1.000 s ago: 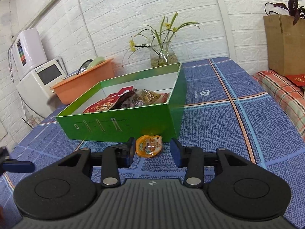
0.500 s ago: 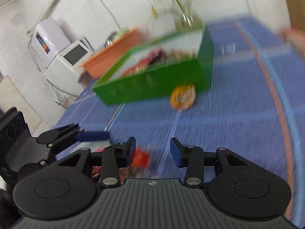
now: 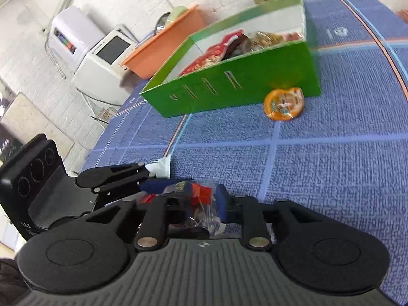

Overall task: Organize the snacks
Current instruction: 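Grasp the clear red-labelled pouch with the left gripper while the right grasps a small clear packet, then carry both held snacks over the green box and release them inside, then grasp the orange jelly cup with the right gripper while the left grasps a red-wrapped candy, then hold the jelly cup in the right gripper while the left regrips the red candy, then carry the red candy and jelly cup over the green box and release them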

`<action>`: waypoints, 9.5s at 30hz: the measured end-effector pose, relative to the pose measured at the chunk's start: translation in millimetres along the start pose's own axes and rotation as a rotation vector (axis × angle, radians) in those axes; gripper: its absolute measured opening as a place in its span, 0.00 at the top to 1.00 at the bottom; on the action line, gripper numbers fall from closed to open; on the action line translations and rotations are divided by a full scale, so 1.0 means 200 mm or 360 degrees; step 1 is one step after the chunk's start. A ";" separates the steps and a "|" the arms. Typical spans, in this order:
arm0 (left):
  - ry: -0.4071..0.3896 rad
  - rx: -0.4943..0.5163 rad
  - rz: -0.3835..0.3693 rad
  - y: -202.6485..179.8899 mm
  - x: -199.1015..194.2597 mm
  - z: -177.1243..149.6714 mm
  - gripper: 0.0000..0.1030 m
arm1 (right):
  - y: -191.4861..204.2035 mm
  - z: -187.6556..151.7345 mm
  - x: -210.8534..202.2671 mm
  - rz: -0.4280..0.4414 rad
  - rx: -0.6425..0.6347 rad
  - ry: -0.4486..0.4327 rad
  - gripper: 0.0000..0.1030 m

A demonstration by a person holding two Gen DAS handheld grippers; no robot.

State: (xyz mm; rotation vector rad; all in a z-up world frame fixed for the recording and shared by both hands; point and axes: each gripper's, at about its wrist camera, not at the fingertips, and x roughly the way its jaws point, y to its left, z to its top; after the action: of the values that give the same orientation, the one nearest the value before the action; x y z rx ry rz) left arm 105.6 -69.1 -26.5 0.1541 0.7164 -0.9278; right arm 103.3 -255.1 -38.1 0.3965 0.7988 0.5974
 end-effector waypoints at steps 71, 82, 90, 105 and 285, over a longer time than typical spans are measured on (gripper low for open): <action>-0.0565 0.0000 0.0754 0.35 -0.03 0.38 0.07 | -0.14 0.42 -0.06 -0.0229 -0.0025 -0.0835 0.19; -0.0535 0.0074 0.0599 0.01 -0.38 -0.01 0.01 | -0.07 0.12 -0.12 -0.0581 -0.0303 -0.0617 0.00; -0.0275 0.0065 0.0438 -0.26 -0.40 -0.24 0.01 | -0.06 0.10 0.16 -0.0817 -0.0464 -0.0396 0.00; -0.0109 -0.0237 0.0356 -0.08 -0.21 -0.30 0.03 | -0.02 0.17 0.26 -0.0863 -0.0498 -0.0321 0.30; -0.0275 -0.0337 0.0945 -0.06 -0.35 0.19 0.46 | 0.20 -0.05 -0.17 -0.0271 -0.0455 -0.0533 0.35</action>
State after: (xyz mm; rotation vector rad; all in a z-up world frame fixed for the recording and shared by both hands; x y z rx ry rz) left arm 87.7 -45.1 47.8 0.0889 0.5564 -0.2908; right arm 63.8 -244.9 -3.5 0.1567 0.4130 0.4611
